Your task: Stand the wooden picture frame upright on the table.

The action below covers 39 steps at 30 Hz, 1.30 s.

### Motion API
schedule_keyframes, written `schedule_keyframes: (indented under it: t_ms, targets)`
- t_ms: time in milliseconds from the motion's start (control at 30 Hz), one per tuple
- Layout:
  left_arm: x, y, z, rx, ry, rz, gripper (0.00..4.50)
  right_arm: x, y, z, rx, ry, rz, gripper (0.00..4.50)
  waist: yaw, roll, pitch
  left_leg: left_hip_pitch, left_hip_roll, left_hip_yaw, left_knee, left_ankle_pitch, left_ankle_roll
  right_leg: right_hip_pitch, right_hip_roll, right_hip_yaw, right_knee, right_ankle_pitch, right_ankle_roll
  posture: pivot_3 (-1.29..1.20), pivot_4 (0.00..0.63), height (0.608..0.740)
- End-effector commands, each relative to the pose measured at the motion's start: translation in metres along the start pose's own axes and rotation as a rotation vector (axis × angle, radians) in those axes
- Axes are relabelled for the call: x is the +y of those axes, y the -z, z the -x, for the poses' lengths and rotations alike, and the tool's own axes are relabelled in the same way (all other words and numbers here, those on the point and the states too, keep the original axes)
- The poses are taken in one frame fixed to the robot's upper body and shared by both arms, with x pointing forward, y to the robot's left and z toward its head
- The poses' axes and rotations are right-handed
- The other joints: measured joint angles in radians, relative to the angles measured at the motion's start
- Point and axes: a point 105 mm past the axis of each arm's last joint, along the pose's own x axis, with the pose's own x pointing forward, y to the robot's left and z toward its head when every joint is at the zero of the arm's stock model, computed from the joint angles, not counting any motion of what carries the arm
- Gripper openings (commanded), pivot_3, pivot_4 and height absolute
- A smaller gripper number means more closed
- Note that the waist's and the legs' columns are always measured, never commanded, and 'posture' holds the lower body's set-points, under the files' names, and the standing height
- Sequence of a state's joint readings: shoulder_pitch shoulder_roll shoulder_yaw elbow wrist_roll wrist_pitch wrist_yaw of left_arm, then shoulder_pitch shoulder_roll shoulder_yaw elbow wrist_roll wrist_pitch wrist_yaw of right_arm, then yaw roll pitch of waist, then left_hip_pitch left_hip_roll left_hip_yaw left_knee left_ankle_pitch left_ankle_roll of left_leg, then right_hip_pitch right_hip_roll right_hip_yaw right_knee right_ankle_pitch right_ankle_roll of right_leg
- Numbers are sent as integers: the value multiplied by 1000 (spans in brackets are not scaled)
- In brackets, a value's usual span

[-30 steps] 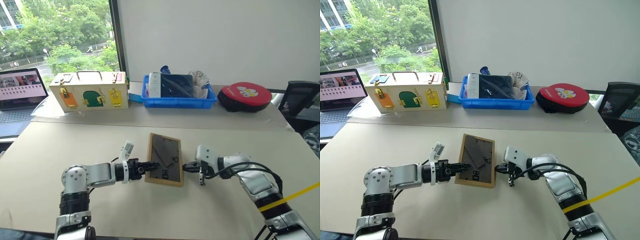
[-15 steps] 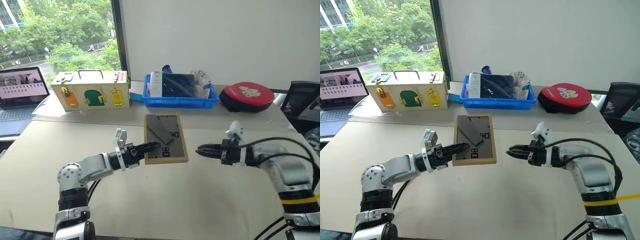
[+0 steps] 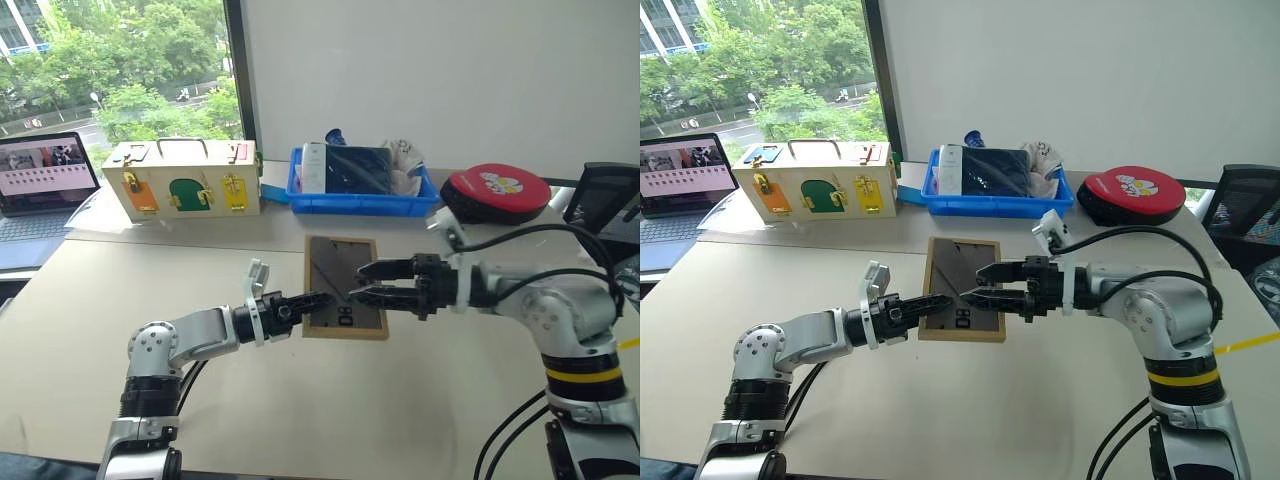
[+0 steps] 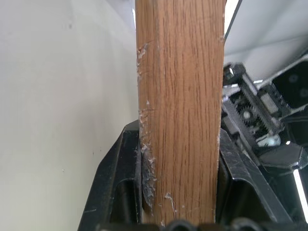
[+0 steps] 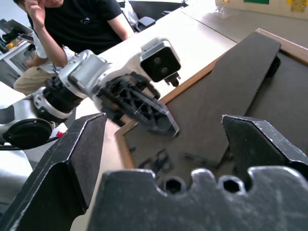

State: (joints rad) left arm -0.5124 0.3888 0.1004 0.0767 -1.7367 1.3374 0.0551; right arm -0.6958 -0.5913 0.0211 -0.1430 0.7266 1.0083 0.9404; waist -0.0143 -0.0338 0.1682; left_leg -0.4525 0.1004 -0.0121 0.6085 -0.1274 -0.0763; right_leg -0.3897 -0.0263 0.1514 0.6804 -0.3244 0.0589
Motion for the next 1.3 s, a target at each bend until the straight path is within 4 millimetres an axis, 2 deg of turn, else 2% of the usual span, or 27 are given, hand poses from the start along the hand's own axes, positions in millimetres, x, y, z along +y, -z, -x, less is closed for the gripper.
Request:
schedule_keyframes:
  t_ms: [33, 233, 433, 733, 800, 900, 1067, 1167, 1300]
  targets:
    - [-19, 7, -6, 63, 68, -86, 1180, -12, -8, -3, 29, 47, 110, 4479, 1, 0, 0, 0, 0, 0, 0, 0, 0, 0, 0, 0, 0, 0, 0, 0, 150, 704]
    - [-18, 6, -6, 58, 66, -105, 1180, -10, 6, -12, 119, -4, 137, 4479, 1, 0, 0, -2, 0, 0, -1, 0, 0, -2, 0, 0, 0, 0, 0, 0, 150, 704]
    - [-16, 3, -2, 41, 55, -108, 1180, -28, 6, 5, 126, 72, 134, 4479, 1, 0, 0, -2, 0, 0, 0, 0, 0, -2, 0, -1, 0, 0, 0, 0, 150, 704]
    - [-16, 3, -4, 40, 60, -114, 1180, -36, 7, 17, 113, 106, 93, 4479, -1, 0, 0, -2, 0, 0, 0, 0, 0, -2, 0, -1, -1, 0, 0, 0, 150, 704]
    - [-16, 2, -4, 39, 59, -116, 1180, -29, 11, 13, 119, 70, 85, 4479, 0, 0, 0, -2, 0, 0, 0, 0, 0, -2, 0, -1, -1, 0, 0, 0, 150, 704]
    - [-17, 1, -6, 39, 62, -119, 1180, -7, 16, 3, 128, -40, 80, 4479, 0, 0, 0, -3, 0, -1, 0, 0, 0, -2, 0, -1, -1, 0, 0, 0, 150, 704]
    - [-17, 0, -7, 38, 64, -122, 1180, 13, 16, 2, 108, -140, 88, 4479, 0, 0, 0, -3, 0, -1, 0, 0, 0, -2, 0, -1, -1, 0, 0, 0, 150, 704]
    - [-17, -1, -6, 38, 66, -121, 1180, 19, 15, 5, 92, -169, 91, 4479, 0, 0, 0, -3, 0, -1, 0, 0, 0, -2, 0, -1, -1, 0, 0, 0, 150, 704]
    - [-16, 0, -5, 37, 67, -117, 1180, 22, 4, 12, 29, -161, 126, 4479, 0, 0, 0, -3, 0, -1, 0, 0, 0, -2, 0, -2, -1, 0, 0, 0, 150, 704]
